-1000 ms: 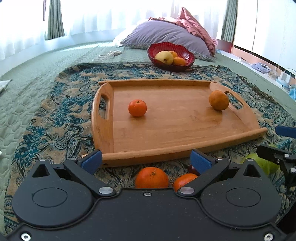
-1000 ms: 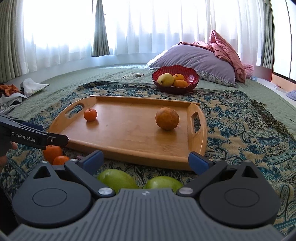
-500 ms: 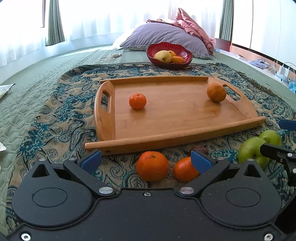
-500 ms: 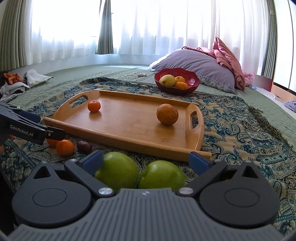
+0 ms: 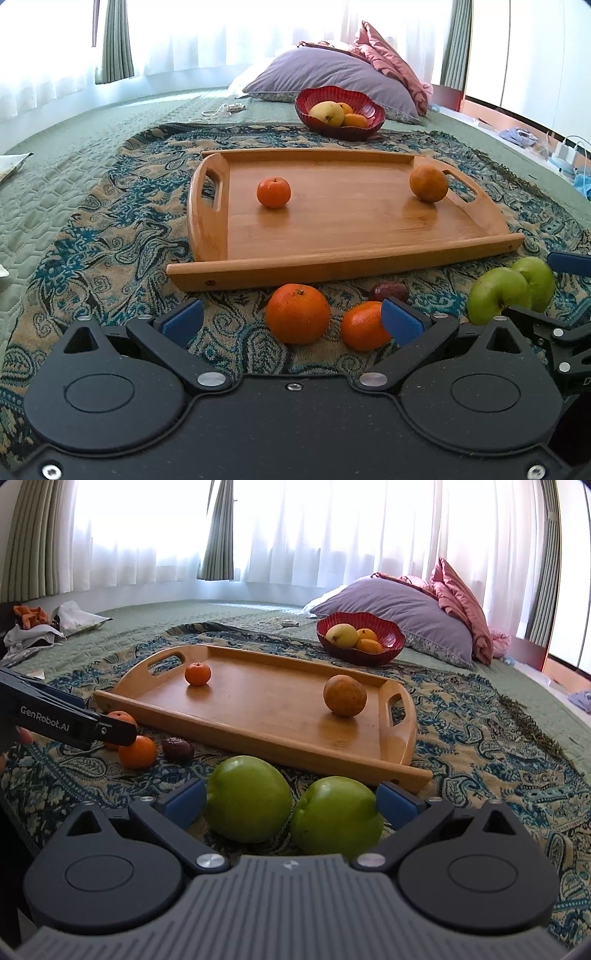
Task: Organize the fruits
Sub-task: 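Move both open grippers back toward the remaining fruit beside the tray, then close the left gripper on another tangerine while the right gripper closes on a green apple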
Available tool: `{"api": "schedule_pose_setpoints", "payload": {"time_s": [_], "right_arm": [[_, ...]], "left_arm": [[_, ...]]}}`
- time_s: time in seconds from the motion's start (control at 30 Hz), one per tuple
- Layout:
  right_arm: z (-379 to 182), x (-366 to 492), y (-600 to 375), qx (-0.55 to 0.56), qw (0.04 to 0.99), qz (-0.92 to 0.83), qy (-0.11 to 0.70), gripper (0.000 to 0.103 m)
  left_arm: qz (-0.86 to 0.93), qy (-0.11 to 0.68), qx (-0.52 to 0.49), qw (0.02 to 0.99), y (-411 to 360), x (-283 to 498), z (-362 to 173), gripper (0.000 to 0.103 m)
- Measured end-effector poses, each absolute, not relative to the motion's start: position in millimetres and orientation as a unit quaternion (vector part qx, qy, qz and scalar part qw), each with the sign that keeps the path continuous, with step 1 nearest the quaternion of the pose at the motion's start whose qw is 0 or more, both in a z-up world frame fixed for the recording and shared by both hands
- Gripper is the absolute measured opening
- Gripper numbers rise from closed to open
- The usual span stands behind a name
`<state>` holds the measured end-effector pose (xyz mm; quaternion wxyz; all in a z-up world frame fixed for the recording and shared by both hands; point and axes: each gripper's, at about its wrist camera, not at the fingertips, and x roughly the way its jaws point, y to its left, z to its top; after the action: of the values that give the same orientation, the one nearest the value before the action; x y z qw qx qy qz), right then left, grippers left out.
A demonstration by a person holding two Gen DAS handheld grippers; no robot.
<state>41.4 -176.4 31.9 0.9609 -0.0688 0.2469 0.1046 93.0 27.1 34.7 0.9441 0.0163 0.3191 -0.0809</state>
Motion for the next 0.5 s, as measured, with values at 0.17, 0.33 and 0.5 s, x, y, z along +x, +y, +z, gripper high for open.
{"api": "schedule_pose_setpoints", "payload": {"time_s": [0.17,0.33,0.5], "right_arm": [[29.7,39.4,-171.9,-0.081,0.962,0.101,0.239,0.103],[29.5,33.3,-170.5,-0.079,0.966,0.102,0.224,0.101],[32.1,23.9,-165.3,-0.091,0.969,0.109,0.203,0.094]], "left_arm": [[-0.098,0.317,0.006,0.943,25.5,79.7,30.9,0.088],[-0.112,0.31,0.019,0.944,19.0,69.7,30.4,0.073],[-0.129,0.31,0.018,0.942,15.2,62.7,33.1,0.054]]}}
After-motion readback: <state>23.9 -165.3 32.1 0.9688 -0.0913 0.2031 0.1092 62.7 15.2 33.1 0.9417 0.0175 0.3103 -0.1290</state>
